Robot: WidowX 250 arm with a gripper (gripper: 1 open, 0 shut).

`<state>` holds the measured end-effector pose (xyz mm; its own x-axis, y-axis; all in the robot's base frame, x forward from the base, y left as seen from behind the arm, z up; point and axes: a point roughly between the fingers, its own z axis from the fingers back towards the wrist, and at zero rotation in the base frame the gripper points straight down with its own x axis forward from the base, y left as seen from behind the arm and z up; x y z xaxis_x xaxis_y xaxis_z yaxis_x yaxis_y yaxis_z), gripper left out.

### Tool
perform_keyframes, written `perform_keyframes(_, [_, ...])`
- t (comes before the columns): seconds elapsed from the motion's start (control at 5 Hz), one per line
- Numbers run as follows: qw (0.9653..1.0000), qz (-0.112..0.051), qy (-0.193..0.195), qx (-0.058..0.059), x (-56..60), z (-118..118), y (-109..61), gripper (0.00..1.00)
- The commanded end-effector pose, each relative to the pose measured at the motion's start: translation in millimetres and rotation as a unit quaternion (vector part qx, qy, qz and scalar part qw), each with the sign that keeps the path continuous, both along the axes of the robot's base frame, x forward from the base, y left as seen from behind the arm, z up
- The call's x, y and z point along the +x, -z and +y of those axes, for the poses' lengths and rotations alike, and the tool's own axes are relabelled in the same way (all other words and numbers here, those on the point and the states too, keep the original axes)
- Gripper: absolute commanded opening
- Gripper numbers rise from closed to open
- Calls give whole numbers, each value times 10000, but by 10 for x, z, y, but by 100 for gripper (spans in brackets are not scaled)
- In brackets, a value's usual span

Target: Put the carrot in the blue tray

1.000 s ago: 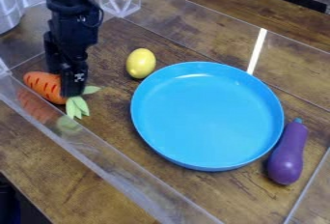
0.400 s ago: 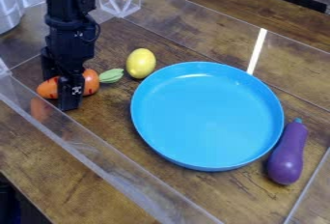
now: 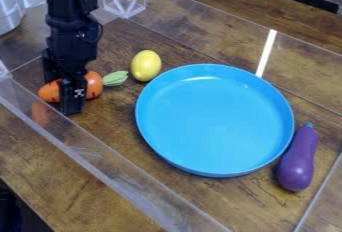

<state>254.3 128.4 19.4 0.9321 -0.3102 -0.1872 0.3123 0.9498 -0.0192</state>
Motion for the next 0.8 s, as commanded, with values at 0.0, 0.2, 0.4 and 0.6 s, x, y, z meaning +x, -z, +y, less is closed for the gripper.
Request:
perform_keyframes(0.0, [9999, -2, -153, -27, -61, 82, -2, 100])
perform_keyframes(0.2, [9998, 7, -173, -62, -61, 86, 2, 100])
perform_keyframes(0.4, [9998, -28, -164, -59, -43, 71, -15, 0])
perform_keyframes(0.6, [9998, -122, -166, -8, -21, 11, -152, 0])
